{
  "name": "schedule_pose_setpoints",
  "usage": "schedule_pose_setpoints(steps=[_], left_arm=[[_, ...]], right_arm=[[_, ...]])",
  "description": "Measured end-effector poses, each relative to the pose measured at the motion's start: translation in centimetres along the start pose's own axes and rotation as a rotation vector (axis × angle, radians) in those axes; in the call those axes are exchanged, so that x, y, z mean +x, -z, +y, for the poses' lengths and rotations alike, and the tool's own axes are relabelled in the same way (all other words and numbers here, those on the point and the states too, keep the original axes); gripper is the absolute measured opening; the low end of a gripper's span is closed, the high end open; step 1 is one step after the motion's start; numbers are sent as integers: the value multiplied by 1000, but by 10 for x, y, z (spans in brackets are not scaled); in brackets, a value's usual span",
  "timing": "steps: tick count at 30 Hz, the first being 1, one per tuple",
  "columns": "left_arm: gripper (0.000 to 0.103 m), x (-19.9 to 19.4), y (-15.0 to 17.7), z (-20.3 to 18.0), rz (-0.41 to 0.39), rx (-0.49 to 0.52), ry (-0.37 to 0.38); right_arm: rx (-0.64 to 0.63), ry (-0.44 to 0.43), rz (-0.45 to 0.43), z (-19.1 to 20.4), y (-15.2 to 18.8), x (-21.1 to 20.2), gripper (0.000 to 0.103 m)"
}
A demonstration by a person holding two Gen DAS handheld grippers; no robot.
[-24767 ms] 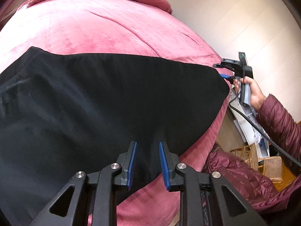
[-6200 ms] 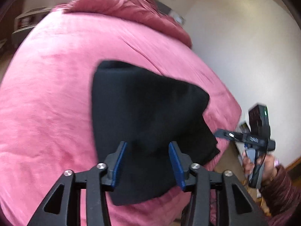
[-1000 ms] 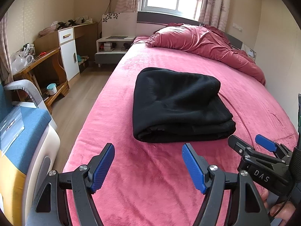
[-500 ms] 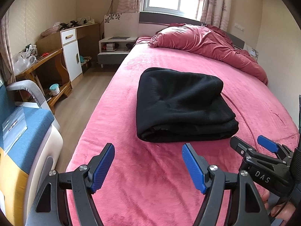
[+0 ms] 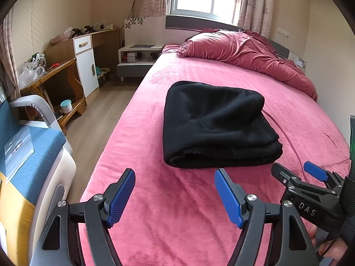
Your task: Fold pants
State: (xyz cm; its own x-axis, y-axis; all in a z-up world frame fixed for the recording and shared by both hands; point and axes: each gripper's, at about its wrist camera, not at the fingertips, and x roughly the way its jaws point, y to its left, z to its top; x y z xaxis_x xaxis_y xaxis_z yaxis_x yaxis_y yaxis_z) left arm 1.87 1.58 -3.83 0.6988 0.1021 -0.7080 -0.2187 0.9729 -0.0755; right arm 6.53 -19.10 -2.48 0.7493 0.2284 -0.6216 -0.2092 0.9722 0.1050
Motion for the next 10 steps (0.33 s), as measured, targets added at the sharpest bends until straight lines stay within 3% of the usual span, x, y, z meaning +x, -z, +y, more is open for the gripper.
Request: schedule_pose_setpoints(steps=[10], left_arm=[[75, 1, 4, -2, -19, 14, 18]], right_arm=[[5, 3, 18, -5, 6, 7, 92]])
